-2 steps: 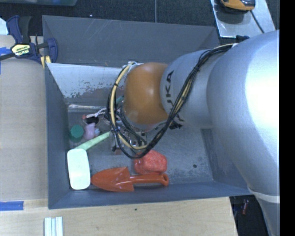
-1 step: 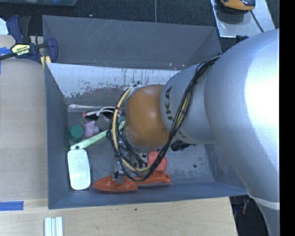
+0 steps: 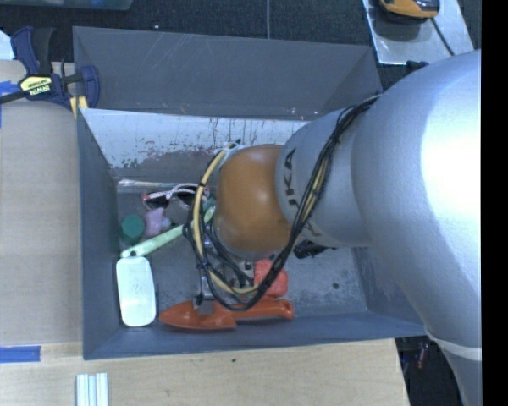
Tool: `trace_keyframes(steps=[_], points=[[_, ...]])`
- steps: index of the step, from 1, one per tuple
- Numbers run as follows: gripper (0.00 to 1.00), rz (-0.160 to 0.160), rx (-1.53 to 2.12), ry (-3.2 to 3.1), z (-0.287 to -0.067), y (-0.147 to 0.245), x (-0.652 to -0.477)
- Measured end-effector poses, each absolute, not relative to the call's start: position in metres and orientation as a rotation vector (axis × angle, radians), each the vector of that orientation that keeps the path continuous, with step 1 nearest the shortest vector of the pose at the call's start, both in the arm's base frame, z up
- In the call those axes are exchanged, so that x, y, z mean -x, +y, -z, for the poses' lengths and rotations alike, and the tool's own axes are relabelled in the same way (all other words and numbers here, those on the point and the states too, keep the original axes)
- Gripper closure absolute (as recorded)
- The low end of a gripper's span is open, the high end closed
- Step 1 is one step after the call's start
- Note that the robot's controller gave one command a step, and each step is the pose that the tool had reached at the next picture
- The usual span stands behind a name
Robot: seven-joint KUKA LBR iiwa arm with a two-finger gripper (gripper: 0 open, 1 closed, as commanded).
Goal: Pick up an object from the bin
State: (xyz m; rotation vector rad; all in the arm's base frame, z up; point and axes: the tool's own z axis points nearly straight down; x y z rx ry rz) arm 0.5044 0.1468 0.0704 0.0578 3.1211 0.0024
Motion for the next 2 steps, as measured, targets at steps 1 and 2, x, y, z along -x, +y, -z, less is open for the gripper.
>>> trace_keyframes(steps=[1,2], points=[[0.00,-0.006,0.109,3.116,-0.071,0.116,-0.496],[0.00,0.000,0.161,3.114,-0.071,0.085,-0.496]])
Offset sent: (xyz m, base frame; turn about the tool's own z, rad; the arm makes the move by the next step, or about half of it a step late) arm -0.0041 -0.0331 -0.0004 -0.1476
